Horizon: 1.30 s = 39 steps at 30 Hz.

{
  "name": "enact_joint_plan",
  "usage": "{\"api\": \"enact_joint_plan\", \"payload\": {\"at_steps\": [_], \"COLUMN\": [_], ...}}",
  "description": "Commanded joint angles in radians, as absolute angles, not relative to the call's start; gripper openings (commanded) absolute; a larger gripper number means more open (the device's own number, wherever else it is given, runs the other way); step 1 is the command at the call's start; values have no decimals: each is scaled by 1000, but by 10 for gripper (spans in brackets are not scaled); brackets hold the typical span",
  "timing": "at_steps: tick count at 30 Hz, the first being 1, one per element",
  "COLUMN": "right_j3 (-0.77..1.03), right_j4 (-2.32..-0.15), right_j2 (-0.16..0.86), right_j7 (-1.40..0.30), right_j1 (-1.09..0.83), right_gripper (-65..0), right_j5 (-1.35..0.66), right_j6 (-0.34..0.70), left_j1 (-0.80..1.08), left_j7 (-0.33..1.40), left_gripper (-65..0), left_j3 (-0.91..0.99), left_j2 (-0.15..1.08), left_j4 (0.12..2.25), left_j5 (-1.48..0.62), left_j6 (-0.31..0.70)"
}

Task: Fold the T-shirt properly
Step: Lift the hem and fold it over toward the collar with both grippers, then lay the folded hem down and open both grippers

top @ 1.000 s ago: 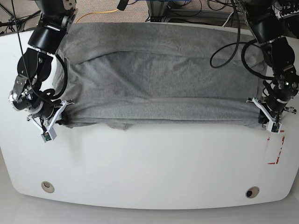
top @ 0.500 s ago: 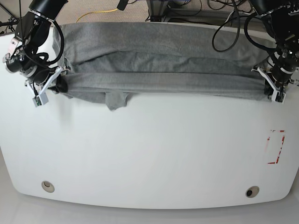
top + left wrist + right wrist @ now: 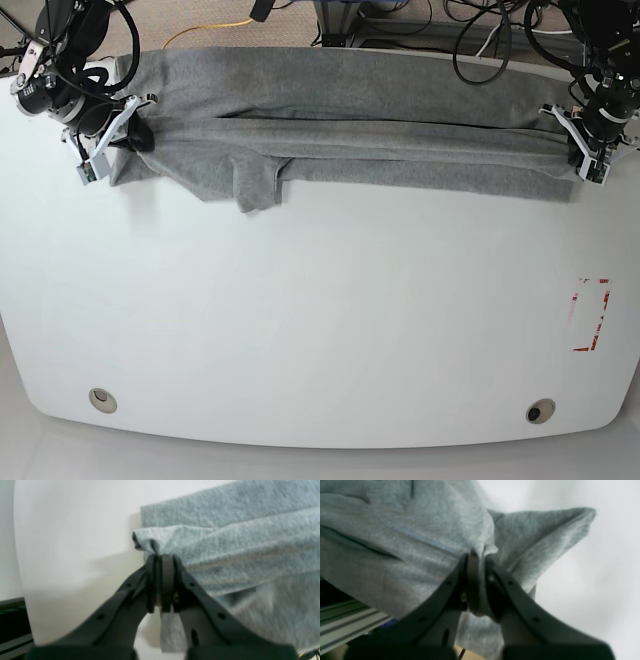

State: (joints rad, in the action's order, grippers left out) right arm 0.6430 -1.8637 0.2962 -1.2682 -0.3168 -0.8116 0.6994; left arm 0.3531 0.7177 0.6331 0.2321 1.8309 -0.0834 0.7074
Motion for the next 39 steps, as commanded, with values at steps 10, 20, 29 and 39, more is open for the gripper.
{"api": "enact_joint_plan", "payload": {"at_steps": [10, 20, 29, 39], "right_j3": [668, 746, 885, 848], "right_j4": [-1882, -1882, -1945, -1824], "right_j2": [274, 217, 191, 203], "right_j7": [-1248, -1247, -1247, -1247], "right_j1": [-384, -427, -383, -171], "right_gripper": [-587, -392, -254, -125], "right_j5": [-819, -817, -817, -549], "right_j6": [698, 698, 698, 698], "left_j1": [417, 463, 446, 417], "left_j7": [742, 759, 816, 816], "left_gripper": [-650, -650, -511, -357], "left_j3": [642, 634, 639, 633], "left_j2": [248, 248, 246, 191], "left_j4": [1853, 1850, 1911, 1939], "left_j5": [-81, -82, -87, -81], "left_j6": [698, 698, 698, 698]}}
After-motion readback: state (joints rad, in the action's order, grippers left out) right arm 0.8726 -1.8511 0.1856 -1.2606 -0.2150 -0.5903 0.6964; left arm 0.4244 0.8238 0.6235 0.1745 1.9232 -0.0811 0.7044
